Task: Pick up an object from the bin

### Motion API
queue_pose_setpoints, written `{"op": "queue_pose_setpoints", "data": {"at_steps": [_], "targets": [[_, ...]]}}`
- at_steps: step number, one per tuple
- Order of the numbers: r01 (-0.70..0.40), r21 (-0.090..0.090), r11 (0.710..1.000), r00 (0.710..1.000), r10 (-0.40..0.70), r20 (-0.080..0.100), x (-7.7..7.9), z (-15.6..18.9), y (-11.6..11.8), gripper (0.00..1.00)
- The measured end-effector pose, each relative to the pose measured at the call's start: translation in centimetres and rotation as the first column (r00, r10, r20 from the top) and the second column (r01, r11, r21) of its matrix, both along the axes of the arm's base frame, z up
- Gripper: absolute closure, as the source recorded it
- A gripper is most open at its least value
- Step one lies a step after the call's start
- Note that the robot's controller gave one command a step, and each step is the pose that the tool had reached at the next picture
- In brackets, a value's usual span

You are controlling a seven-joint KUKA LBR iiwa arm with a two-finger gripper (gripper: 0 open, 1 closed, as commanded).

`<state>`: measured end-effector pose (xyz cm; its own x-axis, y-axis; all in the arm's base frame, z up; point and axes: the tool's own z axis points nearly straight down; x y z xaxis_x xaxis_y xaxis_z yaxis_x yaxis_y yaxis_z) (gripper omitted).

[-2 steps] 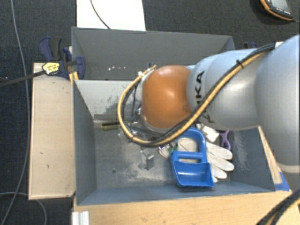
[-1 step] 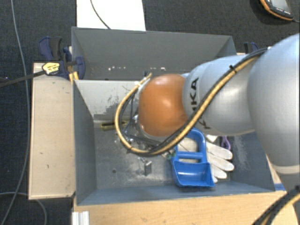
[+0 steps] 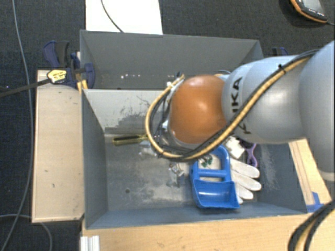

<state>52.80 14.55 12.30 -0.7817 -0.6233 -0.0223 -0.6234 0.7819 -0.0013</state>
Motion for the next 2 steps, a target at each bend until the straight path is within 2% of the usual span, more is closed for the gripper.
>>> {"op": "queue_pose_setpoints", "data": {"at_steps": [1, 2], "targets": [[0.173, 0.001, 0.985, 0.985, -0.173, -0.01, 0.9, -1.4, -1.0, 0.0], [-0.109, -0.001, 0.994, 0.994, 0.109, 0.002, -2.3, -2.3, -3.4, 0.0]]}}
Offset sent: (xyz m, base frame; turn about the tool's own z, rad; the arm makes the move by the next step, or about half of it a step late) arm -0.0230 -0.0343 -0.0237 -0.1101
